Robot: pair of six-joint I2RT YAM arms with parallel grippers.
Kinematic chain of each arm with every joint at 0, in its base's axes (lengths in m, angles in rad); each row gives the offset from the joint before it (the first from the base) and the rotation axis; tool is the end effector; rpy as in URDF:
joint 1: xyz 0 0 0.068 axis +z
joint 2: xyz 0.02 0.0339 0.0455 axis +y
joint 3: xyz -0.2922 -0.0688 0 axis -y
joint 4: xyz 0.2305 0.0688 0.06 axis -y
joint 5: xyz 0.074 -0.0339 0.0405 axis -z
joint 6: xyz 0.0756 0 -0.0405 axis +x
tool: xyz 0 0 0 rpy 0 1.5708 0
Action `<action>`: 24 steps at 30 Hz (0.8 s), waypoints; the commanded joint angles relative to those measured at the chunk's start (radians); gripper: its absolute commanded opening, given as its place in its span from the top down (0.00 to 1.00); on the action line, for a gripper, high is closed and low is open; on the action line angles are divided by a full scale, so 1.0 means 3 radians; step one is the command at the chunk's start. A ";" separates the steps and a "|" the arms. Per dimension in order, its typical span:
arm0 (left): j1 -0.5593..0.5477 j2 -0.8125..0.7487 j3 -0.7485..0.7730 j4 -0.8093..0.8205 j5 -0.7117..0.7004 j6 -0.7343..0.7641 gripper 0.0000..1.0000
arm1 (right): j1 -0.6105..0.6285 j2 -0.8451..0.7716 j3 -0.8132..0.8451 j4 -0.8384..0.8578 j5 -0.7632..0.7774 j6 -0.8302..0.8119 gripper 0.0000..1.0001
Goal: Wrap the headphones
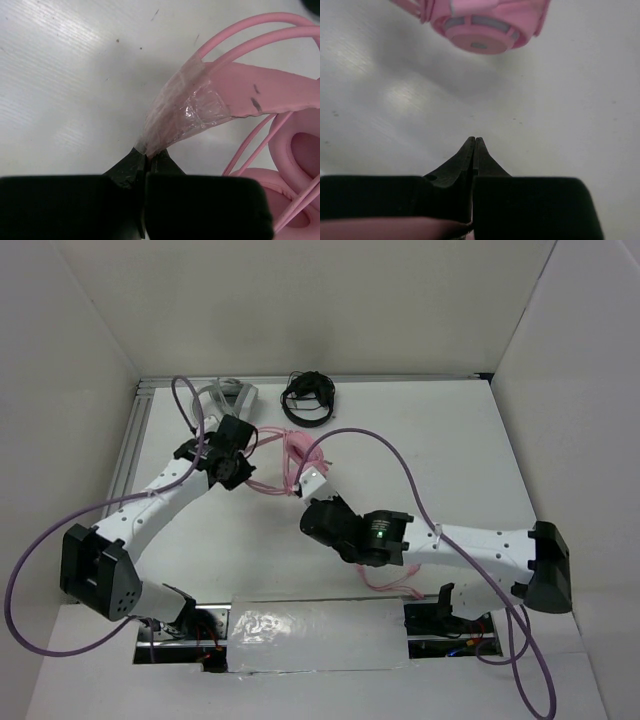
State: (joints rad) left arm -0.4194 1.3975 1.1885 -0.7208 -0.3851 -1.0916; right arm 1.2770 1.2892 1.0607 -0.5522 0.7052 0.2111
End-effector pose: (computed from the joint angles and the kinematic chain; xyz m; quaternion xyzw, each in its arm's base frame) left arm 0.2798 -0.0937 0.2967 -0.3641 0.8595 -0.0798 0.3496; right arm 0.1252 0.2446 0.3078 -0.3256 0.8136 0.0101 0.4816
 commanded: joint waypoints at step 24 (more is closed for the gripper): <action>-0.0151 -0.0541 -0.0893 0.1445 0.0260 0.1500 1.00 | -0.0497 -0.0682 0.0866 0.0782 -0.0554 -0.2498 1.00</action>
State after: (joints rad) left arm -0.4507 1.2930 0.9619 -0.4534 -0.3630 -0.7601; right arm 1.1774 1.1290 1.2163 -0.4835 0.6315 -0.4454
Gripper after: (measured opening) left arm 0.071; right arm 0.008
